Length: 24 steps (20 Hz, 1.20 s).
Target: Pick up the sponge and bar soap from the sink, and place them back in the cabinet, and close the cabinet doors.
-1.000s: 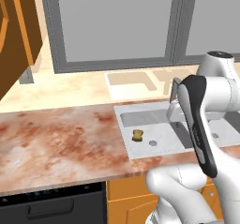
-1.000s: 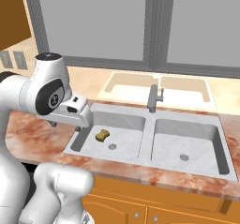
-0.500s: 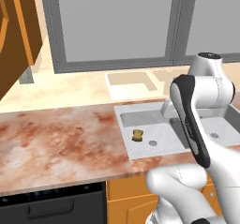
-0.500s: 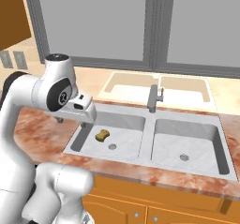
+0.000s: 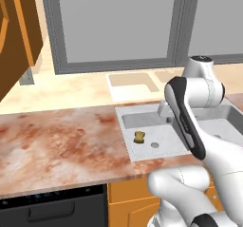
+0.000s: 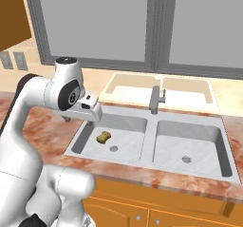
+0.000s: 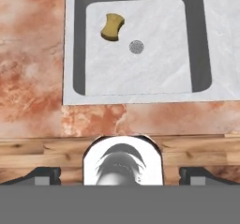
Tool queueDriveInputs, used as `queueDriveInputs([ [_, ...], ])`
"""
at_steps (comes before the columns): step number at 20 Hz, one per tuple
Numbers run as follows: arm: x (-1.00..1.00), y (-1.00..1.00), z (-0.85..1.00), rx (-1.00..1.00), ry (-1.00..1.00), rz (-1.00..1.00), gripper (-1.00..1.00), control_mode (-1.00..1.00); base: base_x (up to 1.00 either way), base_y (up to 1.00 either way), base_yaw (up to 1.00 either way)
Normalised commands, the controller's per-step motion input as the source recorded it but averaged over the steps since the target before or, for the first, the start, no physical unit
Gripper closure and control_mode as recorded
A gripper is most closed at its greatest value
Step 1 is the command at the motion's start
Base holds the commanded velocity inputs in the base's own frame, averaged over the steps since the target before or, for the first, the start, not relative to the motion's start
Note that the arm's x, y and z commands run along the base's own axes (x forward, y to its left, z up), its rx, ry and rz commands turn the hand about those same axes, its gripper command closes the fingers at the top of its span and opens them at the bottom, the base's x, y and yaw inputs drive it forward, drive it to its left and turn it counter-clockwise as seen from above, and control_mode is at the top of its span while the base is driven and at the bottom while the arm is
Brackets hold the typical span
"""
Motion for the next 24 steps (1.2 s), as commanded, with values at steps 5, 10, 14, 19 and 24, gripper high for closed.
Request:
queueDriveInputs([
  [5, 0.38, 0.00, -0.24, 0.00, 0.00, 0.00, -1.00, -1.00, 0.00, 0.00, 0.00],
  [10, 0.33, 0.00, -0.25, 0.00, 0.00, 0.00, -1.00, -1.00, 0.00, 0.00, 0.00],
  [14, 0.26, 0.00, -0.25, 0.00, 0.00, 0.00, -1.00, -1.00, 0.00, 0.00, 0.00],
  [19, 0.26, 0.00, -0.27, 0.00, 0.00, 0.00, -1.00, -1.00, 0.00, 0.00, 0.00],
  [24, 0.33, 0.02, -0.30, 0.00, 0.00, 0.00, -1.00, -1.00, 0.00, 0.00, 0.00],
])
